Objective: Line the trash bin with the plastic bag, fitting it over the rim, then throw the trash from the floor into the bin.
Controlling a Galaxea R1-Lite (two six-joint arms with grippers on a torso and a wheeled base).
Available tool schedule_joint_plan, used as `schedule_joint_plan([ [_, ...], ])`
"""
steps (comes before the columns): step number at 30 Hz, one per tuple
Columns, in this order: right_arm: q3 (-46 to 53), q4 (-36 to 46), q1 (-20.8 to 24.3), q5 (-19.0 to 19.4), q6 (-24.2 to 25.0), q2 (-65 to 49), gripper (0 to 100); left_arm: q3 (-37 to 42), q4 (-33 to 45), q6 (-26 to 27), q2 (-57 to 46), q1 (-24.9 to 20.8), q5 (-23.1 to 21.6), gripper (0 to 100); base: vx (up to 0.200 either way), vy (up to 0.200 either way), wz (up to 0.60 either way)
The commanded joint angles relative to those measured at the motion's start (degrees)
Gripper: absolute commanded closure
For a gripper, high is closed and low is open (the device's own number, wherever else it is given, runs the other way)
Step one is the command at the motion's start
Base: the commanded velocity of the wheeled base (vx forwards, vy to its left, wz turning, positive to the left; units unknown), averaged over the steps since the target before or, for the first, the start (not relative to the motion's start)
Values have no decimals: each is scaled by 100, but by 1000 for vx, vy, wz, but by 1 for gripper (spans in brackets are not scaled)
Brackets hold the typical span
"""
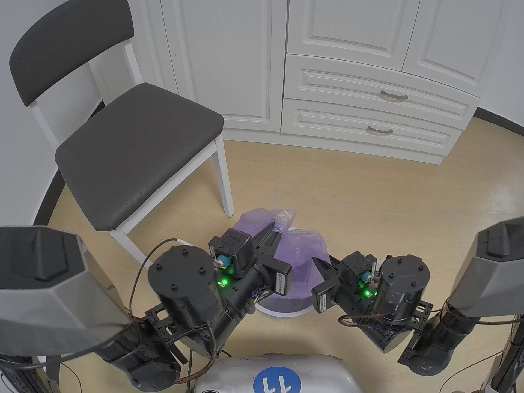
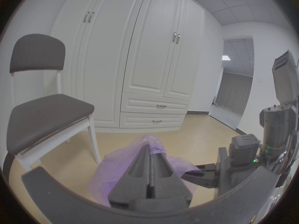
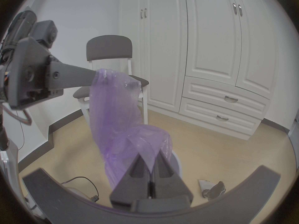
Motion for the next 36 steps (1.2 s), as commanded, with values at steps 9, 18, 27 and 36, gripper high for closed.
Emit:
schedule_joint_plan([
  [9,-249,-102,-879,401,51,388,100,-522,-12,-455,745,-193,25,100,0,0,0],
  [18,-143,-102,-1512,665,-203,229,100,-1014,-12,-930,1228,-193,60,100,0,0,0],
  [27,-46,-102,-1529,937,-239,458,100,-1260,-12,-1061,1685,27,25,100,0,0,0],
  [36,-424,-102,-1556,1043,69,801,100,-2201,49,-1431,2591,835,-28,100,0,0,0],
])
